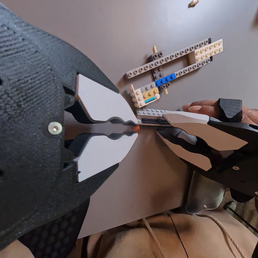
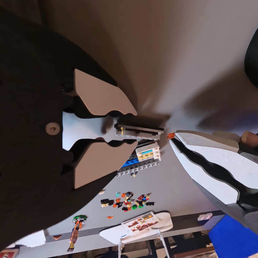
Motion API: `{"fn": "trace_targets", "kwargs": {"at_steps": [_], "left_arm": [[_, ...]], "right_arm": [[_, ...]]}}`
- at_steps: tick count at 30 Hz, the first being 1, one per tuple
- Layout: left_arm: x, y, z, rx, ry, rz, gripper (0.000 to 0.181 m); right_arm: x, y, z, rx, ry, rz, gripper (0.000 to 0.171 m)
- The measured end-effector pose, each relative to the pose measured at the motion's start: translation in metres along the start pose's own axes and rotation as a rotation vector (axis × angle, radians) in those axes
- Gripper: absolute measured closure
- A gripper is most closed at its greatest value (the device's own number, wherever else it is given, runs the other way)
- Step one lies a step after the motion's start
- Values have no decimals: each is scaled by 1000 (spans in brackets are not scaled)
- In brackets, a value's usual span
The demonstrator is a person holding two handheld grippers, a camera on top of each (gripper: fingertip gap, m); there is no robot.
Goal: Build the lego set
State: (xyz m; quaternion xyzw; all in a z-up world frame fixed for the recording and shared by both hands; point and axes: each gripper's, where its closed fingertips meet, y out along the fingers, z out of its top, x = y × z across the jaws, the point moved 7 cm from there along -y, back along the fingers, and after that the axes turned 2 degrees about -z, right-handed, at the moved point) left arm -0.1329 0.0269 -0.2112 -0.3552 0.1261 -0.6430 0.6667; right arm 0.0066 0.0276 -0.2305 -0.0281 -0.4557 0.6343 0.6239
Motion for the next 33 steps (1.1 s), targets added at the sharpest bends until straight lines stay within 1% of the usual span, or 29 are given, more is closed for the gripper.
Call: {"fn": "trace_targets", "kwargs": {"at_steps": [3, 7, 11, 17, 28, 33], "left_arm": [[0, 3, -4, -15, -6, 3, 174], [-4, 4, -2, 15, -45, 1, 174], [-4, 9, -2, 12, -86, -17, 174], [-6, 13, -3, 13, -124, -31, 174], [-4, 14, -1, 24, -93, -33, 172], [-4, 15, 0, 25, -66, -7, 171]], "right_arm": [[6, 6, 0, -53, -3, -5, 152], [7, 7, -2, -12, -55, 1, 153], [4, 5, -4, 19, -90, -15, 155], [3, 5, -5, 30, -72, -25, 155], [2, 3, -6, 46, -58, -13, 155], [3, 3, -6, 46, -56, -13, 155]]}}
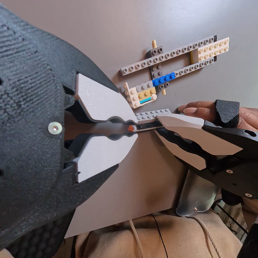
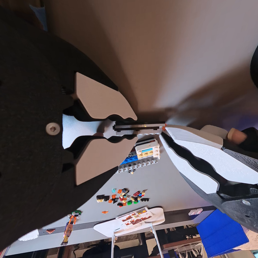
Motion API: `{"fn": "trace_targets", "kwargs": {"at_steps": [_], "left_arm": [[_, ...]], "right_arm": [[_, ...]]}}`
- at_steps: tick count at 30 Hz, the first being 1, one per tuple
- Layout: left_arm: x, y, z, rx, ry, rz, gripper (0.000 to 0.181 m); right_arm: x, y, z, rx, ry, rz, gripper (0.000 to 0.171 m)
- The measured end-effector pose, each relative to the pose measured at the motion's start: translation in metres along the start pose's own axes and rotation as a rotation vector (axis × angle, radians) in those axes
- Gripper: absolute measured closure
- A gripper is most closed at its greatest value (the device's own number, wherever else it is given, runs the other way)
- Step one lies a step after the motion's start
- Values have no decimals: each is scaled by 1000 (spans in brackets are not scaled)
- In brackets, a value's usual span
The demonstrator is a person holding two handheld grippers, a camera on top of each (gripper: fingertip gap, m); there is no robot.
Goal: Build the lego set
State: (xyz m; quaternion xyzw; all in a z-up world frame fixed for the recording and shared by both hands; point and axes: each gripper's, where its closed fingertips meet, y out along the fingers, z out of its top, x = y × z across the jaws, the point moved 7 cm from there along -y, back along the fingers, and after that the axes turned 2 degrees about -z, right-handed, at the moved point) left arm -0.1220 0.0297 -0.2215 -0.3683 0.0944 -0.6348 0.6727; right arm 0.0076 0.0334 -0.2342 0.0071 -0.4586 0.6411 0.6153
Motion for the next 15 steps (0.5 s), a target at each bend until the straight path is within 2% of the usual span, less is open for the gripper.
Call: {"fn": "trace_targets", "kwargs": {"at_steps": [8, 15], "left_arm": [[4, -11, 2, -2, 49, 64, 168], [19, -14, -16, -188, 97, 189, 161]], "right_arm": [[1, -1, 0, -4, -1, -4, 155], [2, -2, -3, -7, 0, -6, 155]]}}
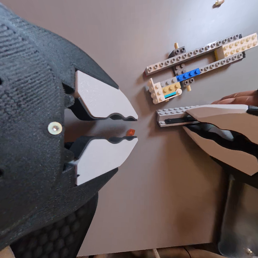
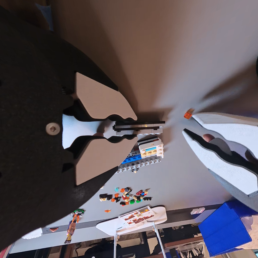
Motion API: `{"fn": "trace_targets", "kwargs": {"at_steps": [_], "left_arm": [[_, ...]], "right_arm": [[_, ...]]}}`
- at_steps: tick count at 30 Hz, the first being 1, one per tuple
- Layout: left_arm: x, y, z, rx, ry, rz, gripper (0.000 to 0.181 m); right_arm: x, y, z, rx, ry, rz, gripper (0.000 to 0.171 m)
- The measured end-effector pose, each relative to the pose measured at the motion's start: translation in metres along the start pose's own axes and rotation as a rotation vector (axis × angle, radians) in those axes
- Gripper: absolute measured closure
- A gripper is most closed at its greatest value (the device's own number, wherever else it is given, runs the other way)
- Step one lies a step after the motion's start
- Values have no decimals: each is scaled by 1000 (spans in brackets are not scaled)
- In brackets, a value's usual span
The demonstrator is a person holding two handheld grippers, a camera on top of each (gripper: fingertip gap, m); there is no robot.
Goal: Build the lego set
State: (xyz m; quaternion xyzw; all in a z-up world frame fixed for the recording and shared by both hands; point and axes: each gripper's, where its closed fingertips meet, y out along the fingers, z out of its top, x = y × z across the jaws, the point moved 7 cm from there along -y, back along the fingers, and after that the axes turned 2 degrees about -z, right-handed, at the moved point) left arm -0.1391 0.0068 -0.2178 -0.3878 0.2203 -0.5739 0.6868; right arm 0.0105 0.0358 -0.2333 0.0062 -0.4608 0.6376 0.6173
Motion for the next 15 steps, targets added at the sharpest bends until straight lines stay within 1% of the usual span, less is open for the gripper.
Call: {"fn": "trace_targets", "kwargs": {"at_steps": [5, 7, 10, 12, 15], "left_arm": [[5, 7, -5, -82, 23, 40, 158], [7, 8, -5, -83, 33, 39, 159], [6, 10, -3, -81, 44, 57, 164], [6, 9, -4, -88, 54, 65, 173], [5, 8, -3, -58, 63, 64, 173]], "right_arm": [[0, 0, 0, 1, 1, -2, 155], [0, 0, 0, 1, 1, -3, 155], [1, 0, 1, 0, 1, -3, 155], [1, 0, 1, 0, -2, -4, 155], [0, -1, 0, -3, -20, -7, 155]]}}
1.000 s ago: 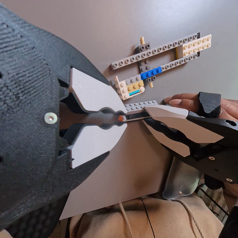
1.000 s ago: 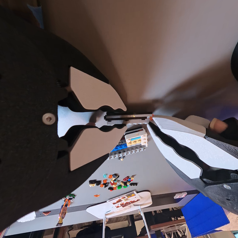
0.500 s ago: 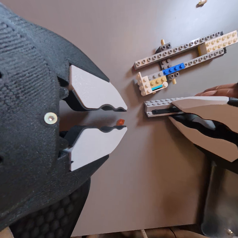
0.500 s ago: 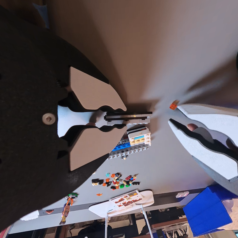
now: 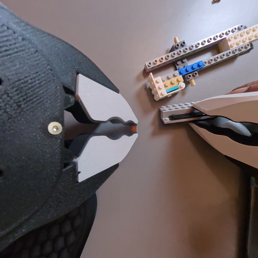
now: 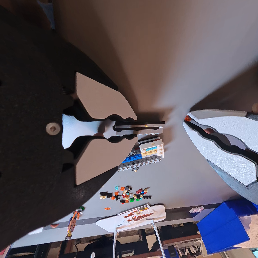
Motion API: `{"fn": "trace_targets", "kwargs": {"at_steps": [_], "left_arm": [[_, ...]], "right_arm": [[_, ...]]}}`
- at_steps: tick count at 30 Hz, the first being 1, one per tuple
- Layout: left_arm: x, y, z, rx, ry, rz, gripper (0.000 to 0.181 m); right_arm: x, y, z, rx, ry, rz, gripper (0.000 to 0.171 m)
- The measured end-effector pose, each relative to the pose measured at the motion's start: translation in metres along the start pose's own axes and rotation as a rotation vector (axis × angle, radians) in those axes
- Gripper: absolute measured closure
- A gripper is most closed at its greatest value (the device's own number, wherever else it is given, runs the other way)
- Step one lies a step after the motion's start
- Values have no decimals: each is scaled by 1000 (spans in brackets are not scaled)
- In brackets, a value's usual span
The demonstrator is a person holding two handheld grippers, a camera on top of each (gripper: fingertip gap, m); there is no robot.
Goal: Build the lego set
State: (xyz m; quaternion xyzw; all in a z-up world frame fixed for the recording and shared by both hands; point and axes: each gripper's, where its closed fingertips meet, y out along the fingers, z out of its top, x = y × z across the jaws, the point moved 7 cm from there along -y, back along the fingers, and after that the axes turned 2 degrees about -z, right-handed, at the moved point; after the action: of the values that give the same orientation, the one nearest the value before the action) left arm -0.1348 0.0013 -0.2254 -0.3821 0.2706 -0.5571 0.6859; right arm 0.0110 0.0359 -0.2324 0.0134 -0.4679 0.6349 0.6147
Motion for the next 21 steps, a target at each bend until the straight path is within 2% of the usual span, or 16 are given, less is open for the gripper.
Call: {"fn": "trace_targets", "kwargs": {"at_steps": [11, 15, 17, 21], "left_arm": [[-8, -23, 35, 533, -41, 21, 174], [-9, -34, 48, 723, -130, -25, 173], [-11, -41, 56, 814, -248, -49, 173], [-10, -56, 70, 1072, -506, -225, 173]], "right_arm": [[5, -14, 3, 89, -13, -16, 146], [21, -35, 28, 288, 75, -160, 147], [27, -45, 39, 361, 80, -278, 153], [36, -65, 55, 464, 63, -509, 163]]}}
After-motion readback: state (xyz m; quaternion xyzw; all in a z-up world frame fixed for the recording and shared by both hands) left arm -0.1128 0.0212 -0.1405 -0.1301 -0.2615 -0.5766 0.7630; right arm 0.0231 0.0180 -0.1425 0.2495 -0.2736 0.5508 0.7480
